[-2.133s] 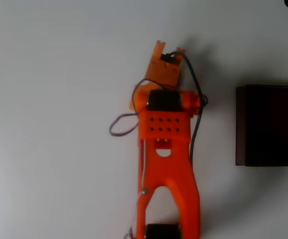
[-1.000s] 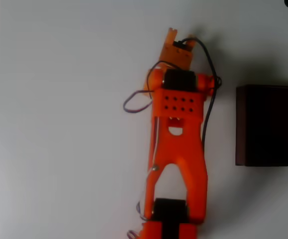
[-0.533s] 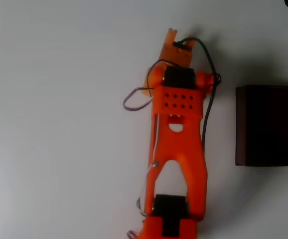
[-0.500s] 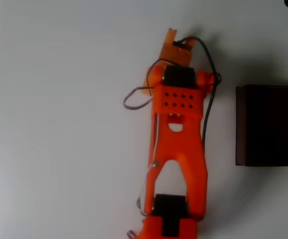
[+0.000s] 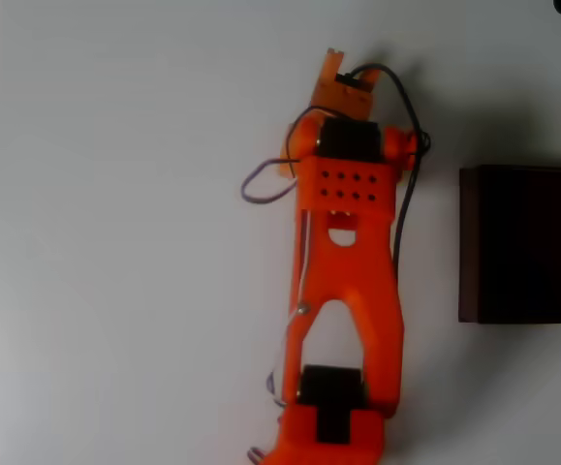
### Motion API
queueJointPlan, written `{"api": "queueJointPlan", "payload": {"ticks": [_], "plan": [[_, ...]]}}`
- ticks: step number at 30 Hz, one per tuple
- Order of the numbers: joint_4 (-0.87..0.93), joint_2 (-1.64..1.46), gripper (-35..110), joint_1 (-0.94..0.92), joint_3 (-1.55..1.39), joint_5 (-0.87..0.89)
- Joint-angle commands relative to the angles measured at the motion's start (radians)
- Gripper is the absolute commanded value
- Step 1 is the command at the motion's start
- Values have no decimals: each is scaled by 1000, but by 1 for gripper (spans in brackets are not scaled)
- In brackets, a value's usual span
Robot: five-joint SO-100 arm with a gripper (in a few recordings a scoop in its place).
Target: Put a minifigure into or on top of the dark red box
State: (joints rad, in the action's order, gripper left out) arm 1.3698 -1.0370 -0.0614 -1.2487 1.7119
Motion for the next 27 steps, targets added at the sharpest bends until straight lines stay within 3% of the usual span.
{"api": "queueJointPlan", "payload": {"ticks": [1,27], "plan": [[28,-14,16,-11,43,5],[150,101,5,-21,236,-32]]}}
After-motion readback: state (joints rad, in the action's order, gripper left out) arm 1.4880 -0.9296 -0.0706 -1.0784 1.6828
